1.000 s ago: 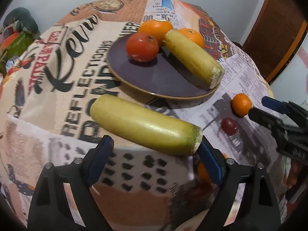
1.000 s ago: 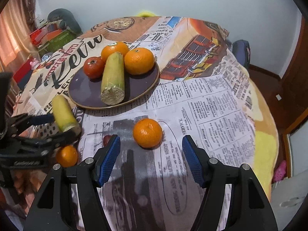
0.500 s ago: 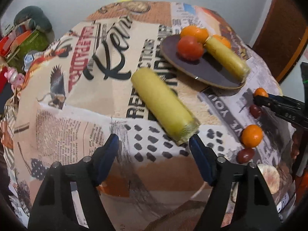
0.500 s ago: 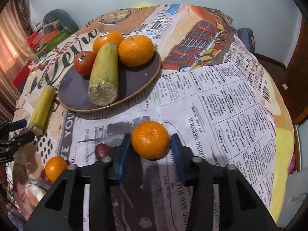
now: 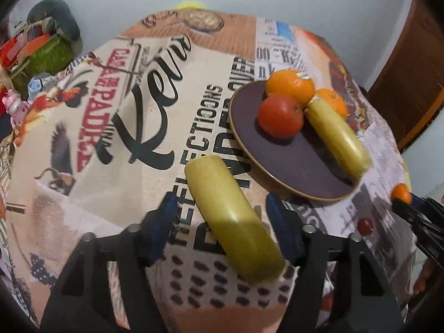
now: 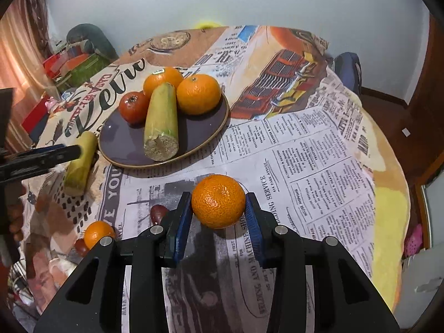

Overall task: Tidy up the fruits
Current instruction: 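Grasp the second corn cob with the left tool while the right tool grasps a tangerine, then lower the corn cob onto the plate with the left tool while the right tool lowers the tangerine, then open both tools and withdraw them from the plate, then grasp the plastic-wrapped pomelo segment with the right tool, then grasp a dark red jujube with the left tool while the right tool lifts the pomelo segment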

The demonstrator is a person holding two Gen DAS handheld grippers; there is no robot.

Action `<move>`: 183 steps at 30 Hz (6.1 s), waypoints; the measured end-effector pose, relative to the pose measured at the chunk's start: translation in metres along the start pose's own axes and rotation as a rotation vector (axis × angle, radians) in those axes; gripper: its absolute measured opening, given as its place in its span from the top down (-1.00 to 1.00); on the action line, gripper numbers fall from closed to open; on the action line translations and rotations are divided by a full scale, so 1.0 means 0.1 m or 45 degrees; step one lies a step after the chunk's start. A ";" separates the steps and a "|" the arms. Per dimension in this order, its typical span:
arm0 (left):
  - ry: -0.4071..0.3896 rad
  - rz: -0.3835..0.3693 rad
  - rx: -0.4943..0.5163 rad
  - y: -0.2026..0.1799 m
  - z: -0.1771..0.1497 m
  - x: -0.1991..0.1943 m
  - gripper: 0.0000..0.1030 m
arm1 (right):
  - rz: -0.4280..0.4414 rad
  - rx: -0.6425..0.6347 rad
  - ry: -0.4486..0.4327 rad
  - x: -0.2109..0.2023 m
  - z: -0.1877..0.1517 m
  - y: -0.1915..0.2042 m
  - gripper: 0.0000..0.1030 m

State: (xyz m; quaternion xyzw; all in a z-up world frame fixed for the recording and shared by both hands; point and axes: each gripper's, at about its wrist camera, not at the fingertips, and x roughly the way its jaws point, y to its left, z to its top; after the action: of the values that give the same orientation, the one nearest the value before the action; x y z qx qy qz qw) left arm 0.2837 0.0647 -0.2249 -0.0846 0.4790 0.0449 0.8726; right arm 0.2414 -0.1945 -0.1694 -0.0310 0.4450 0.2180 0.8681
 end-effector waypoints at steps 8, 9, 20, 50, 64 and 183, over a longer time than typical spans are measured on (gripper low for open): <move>0.035 -0.039 -0.074 0.05 0.06 0.21 0.04 | 0.006 -0.032 -0.034 -0.06 0.03 0.06 0.32; 0.034 -0.042 -0.072 0.04 0.05 0.21 0.05 | 0.008 -0.036 -0.036 -0.05 0.04 0.08 0.32; -0.135 -0.104 0.078 -0.15 0.00 -0.41 0.25 | 0.023 -0.035 -0.070 -0.11 0.11 0.15 0.32; -0.214 -0.241 0.224 -0.72 0.41 -0.43 0.28 | 0.015 -0.018 -0.157 0.01 0.63 0.08 0.32; -0.196 -0.253 0.195 -0.83 0.70 -0.06 0.27 | 0.050 -0.047 -0.055 0.50 0.80 0.09 0.32; 0.074 -0.287 0.394 -0.96 -0.91 -0.31 0.20 | 0.007 -0.115 0.164 -0.22 -0.65 0.42 -0.01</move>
State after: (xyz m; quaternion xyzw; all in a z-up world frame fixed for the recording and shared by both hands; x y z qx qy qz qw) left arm 0.2067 -0.0467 -0.2365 -0.0039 0.4926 -0.1297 0.8605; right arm 0.1635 -0.1803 -0.1857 -0.0828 0.4898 0.2376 0.8347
